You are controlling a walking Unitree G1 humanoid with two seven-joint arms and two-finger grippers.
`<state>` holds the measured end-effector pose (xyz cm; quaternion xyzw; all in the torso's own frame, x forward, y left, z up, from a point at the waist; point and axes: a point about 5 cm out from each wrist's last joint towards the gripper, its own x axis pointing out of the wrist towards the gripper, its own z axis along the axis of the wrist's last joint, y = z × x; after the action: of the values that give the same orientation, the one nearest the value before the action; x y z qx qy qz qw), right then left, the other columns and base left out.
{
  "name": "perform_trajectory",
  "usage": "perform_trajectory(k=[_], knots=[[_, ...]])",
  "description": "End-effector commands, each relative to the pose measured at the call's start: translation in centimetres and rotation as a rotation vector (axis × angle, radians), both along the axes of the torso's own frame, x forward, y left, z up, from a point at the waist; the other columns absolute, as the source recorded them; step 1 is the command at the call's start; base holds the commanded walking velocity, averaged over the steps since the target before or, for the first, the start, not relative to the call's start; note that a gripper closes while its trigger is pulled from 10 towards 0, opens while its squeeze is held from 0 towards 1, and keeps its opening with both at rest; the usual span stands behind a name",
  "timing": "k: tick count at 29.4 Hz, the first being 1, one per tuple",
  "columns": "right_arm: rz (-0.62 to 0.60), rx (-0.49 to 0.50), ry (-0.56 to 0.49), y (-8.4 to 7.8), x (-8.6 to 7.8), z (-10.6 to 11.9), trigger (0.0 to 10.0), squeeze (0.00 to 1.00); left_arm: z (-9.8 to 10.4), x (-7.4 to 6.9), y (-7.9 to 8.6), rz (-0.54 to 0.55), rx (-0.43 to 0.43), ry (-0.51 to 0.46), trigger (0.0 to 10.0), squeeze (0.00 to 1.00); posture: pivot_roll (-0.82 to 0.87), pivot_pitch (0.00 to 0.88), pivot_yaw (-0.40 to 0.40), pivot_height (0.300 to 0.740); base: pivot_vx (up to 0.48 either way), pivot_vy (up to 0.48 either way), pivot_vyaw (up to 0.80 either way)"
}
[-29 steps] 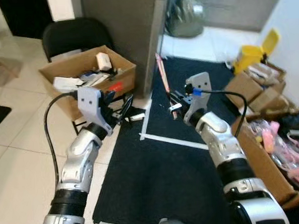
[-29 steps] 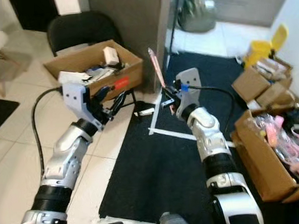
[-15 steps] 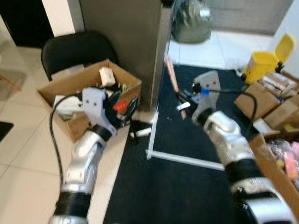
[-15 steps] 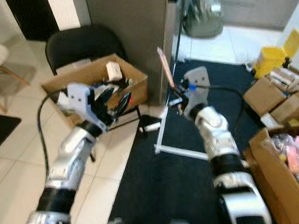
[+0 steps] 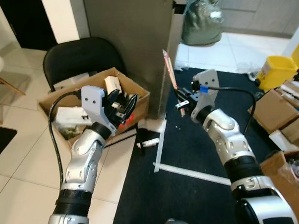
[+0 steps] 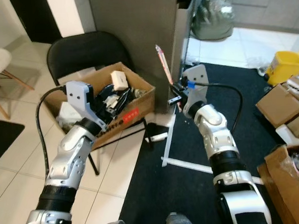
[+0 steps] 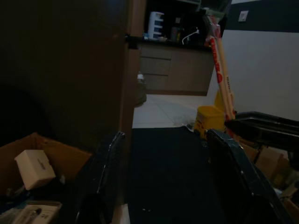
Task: Picking trash to rubbish bin
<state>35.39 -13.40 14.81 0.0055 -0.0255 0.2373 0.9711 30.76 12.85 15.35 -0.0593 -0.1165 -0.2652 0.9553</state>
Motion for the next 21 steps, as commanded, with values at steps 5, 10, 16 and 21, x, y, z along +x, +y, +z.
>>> perform_trajectory(k=[5, 10, 16, 21], knots=[[-0.007, -0.001, -0.005, -0.33, 0.03, 0.11, 10.0, 0.00, -0.08, -0.04, -0.08, -0.005, 0.014, 0.000, 10.0, 0.00, -0.07, 0.000, -0.042, 0.740, 0.480, 0.000, 0.00], [-0.007, -0.001, -0.006, -0.34, 0.05, 0.16, 10.0, 0.00, -0.03, -0.01, -0.08, -0.004, 0.014, 0.000, 10.0, 0.00, -0.07, 0.000, -0.040, 0.740, 0.480, 0.000, 0.00], [-0.007, -0.008, -0.010, -0.36, 0.05, 0.20, 10.0, 0.00, -0.07, 0.01, 0.00, 0.005, 0.010, 0.006, 10.0, 0.00, -0.07, 0.000, -0.040, 0.740, 0.480, 0.000, 0.00], [0.013, -0.025, -0.038, -0.27, -0.10, 0.45, 10.0, 0.00, 0.08, -0.14, 0.27, 0.030, 0.012, -0.008, 10.0, 0.00, -0.07, 0.000, -0.037, 0.740, 0.144, 0.000, 0.00]])
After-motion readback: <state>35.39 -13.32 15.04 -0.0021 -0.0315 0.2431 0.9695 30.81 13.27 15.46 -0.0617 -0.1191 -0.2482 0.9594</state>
